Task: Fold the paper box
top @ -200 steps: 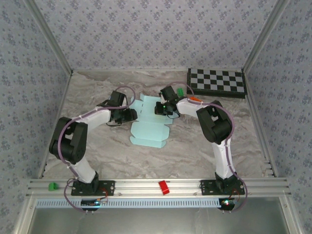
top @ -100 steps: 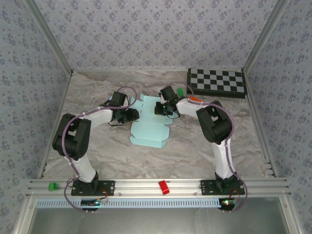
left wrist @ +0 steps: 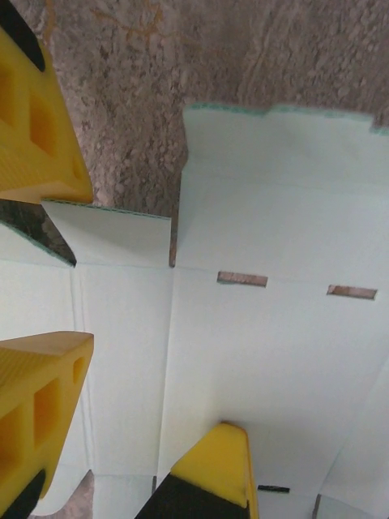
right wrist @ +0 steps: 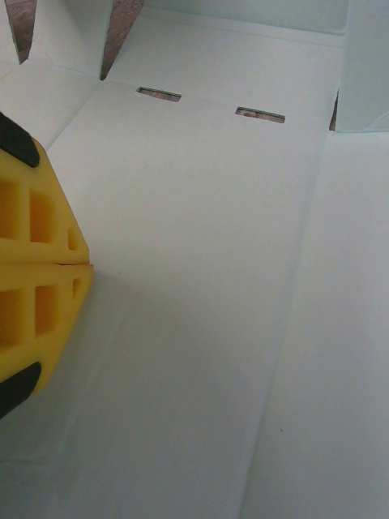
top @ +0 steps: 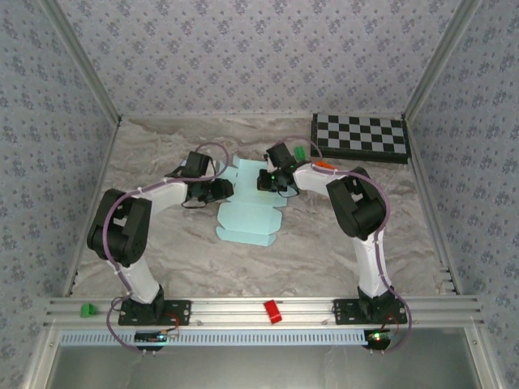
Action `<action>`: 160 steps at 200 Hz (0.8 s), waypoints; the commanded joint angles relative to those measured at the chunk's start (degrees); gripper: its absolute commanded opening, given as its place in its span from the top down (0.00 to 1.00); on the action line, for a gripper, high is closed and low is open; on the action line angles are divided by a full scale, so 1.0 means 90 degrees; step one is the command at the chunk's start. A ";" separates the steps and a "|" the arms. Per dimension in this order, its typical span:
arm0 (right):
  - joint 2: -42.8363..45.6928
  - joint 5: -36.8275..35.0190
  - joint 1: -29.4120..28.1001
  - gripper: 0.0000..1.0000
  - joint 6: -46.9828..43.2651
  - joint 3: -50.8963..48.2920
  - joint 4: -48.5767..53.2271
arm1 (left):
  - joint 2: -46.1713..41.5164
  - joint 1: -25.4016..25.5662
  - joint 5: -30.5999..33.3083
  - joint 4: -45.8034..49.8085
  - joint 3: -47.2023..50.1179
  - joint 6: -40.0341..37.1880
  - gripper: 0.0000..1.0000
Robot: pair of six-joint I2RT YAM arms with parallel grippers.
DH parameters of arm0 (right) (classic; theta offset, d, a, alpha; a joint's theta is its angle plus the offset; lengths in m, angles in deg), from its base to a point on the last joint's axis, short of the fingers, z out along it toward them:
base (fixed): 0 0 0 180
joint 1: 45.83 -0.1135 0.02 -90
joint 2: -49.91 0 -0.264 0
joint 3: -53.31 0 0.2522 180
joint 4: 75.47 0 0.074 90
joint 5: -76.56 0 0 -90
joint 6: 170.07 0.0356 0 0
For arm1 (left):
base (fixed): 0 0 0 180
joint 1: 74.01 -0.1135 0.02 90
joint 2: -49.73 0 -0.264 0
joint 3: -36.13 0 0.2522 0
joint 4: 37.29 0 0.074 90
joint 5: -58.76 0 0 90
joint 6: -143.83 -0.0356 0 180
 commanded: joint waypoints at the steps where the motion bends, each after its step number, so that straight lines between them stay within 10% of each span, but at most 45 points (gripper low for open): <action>1: -0.0185 -0.0044 -0.0082 1.00 0.0108 -0.0021 0.0370 | -0.0331 0.0147 -0.0192 -0.0230 0.0027 -0.0142 0.56; 160: 0.0059 -0.0042 -0.0118 1.00 0.0387 -0.0185 0.0202 | -0.0146 0.0515 0.0376 0.0106 -0.0398 -0.0308 0.53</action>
